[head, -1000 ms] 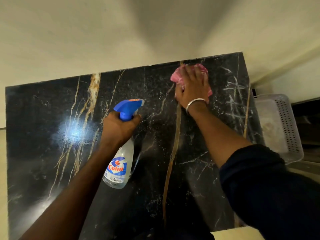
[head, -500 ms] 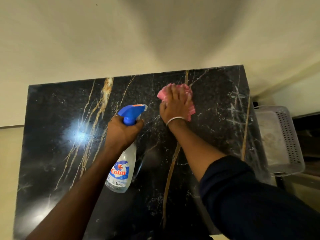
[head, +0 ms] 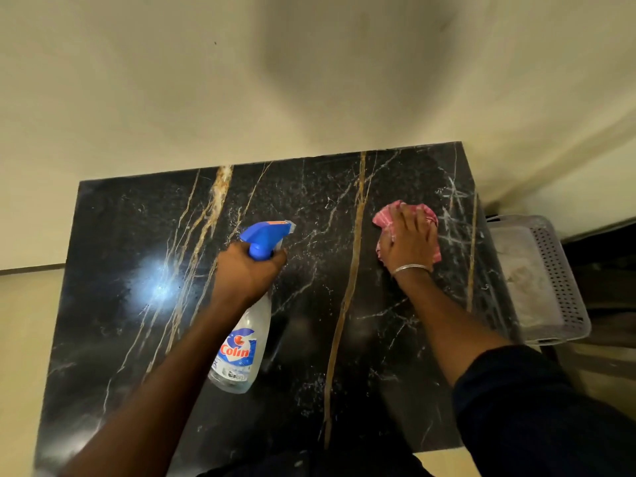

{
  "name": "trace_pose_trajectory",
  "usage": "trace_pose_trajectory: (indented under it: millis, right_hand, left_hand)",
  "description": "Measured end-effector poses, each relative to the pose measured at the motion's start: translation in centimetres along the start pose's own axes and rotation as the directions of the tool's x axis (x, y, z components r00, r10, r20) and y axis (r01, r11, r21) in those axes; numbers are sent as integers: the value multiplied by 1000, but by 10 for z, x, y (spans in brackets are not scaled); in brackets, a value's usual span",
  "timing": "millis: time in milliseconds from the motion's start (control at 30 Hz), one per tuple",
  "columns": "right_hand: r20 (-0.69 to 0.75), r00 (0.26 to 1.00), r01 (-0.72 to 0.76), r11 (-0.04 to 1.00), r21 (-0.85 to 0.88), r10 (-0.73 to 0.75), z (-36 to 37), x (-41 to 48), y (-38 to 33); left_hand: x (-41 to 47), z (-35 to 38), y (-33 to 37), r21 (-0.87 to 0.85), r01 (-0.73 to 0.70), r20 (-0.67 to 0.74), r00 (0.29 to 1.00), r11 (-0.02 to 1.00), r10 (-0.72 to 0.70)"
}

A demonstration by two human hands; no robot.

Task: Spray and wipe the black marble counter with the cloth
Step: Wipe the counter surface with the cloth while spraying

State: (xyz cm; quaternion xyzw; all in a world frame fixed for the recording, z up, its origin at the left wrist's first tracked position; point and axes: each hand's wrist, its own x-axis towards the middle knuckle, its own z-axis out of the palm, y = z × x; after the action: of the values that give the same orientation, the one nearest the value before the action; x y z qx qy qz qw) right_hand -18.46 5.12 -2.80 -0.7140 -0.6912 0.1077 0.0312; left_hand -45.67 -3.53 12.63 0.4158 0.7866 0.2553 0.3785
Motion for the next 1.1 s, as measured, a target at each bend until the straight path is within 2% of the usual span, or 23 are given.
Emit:
trace_pose_trajectory:
  millis: [100,200,333,433,500,567,600,633,667,700,733,767,800,867,933,1100]
  right_hand:
    - [11,998,-61,998,3,61,0,-26,6]
    - [44,999,-18,1000,9,18,5,-64,-10]
    - [138,978,160,986,-36,-153,20,-123,-41]
    - [197,914,363,932,-3,-355,28,-168,-58]
    - [185,862,466,882,77,-472,27,-188,-56]
    - [112,844,466,821,332,-524,13,-198,-49]
    - [101,865,361,751,553,-491,-2,-201,-48]
    - [133,911,149,613,776,-390,-18,-202,-48]
    - [227,940,-103,422,901,-255,-32,-201,-46]
    - [343,931,-318,187,929,-125,-42,-197,-42]
    - [460,886,-464,-99,880,-60,-50,-193,-34]
    - [556,830,-532,-376,759,-51,-55,-188,-25]
    - [608,790,-533,-581,615,-81,-59,-185,-16]
    - [614,780,-493,-725,482,-122,-64,-185,-6]
    - [552,823,-448,-754,481,-137,-68,-188,0]
    - [503,861,-358,-797,486,-81,-71,-188,3]
  left_hand:
    - [-12,2,-2,-6,-15,13,1000,1000,15]
    - [-25,4,-7,-36,-46,18,999,998,46]
    - [-42,6,-15,-29,-75,23,997,997,75]
    - [-51,8,-21,-23,-81,31,996,996,81]
    - [-57,8,-23,-4,-83,32,996,997,83]
    - [-63,8,-26,2,-88,56,995,996,88]
    - [-66,8,-28,2,-88,71,994,996,88]
    - [-69,8,-29,2,-88,89,992,996,88]
    - [-72,8,-30,-5,-92,110,990,996,92]
    - [-74,8,-30,-20,-107,136,985,994,109]
    - [-77,8,-29,-39,-130,164,977,991,134]
    - [-80,9,-27,-55,-150,197,968,987,158]
    - [-83,10,-26,-67,-169,231,956,983,180]
    - [-90,12,-22,-72,-207,287,933,976,219]
    - [-97,15,-19,-83,-250,292,920,965,263]
    - [-112,23,-15,-65,-317,246,914,946,323]
